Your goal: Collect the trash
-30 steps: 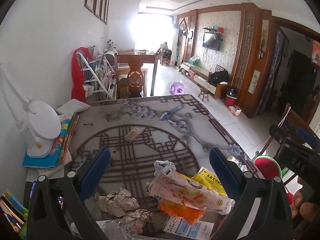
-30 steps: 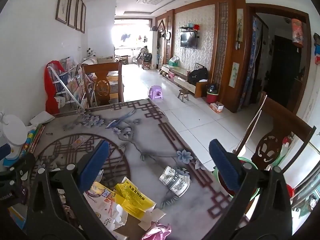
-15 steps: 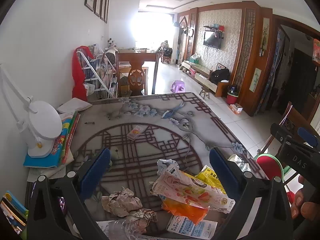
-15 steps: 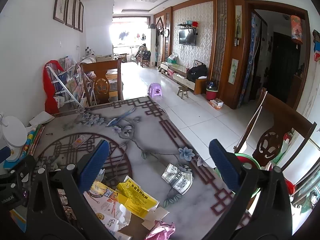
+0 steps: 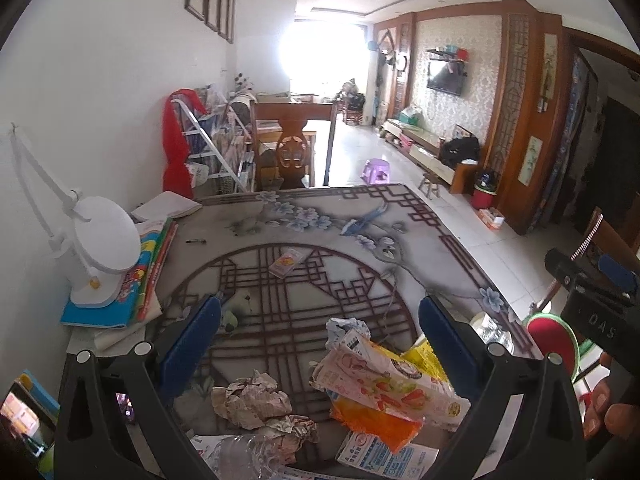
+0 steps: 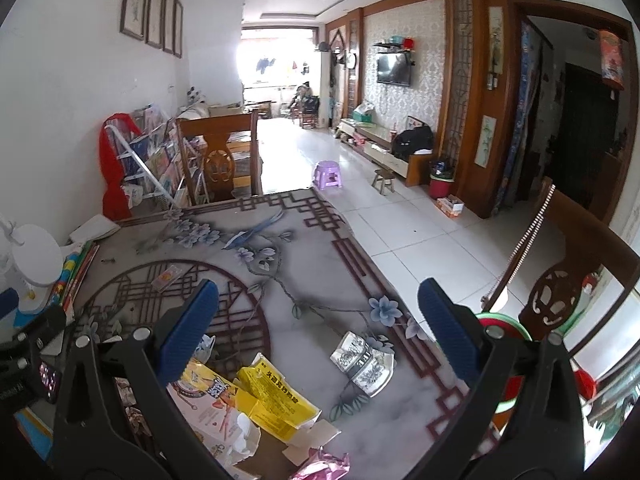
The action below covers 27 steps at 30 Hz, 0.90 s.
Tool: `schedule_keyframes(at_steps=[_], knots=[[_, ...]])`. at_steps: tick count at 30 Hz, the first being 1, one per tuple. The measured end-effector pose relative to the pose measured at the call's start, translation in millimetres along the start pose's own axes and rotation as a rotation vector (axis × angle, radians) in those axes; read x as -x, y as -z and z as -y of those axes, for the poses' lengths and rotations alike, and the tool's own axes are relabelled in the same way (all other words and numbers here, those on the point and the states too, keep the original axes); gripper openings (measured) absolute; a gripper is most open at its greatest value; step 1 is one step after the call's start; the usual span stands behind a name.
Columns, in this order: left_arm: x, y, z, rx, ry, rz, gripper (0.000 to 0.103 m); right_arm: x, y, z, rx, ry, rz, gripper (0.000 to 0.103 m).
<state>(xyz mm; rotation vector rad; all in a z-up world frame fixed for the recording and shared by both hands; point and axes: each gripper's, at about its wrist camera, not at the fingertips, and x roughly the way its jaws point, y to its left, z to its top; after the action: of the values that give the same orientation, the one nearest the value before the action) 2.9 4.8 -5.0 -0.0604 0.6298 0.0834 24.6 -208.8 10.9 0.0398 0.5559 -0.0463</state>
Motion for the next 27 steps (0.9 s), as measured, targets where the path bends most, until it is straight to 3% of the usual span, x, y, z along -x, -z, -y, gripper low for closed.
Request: schedule_keyframes(at_steps=[11, 14, 27], knots=[[13, -11, 13, 0.056, -0.111, 0.031, 0.095, -14, -15, 17, 0.048, -0.091, 0.010, 0.098], [19, -10, 11, 0.056, -0.106, 0.033, 0.095, -13, -18, 14, 0.038, -0.124, -0.012, 0.098], [9, -14, -1, 0.054, -0.094, 0.022, 0.095, -2, -18, 4, 0.057, -0.087, 0.024, 0.098]])
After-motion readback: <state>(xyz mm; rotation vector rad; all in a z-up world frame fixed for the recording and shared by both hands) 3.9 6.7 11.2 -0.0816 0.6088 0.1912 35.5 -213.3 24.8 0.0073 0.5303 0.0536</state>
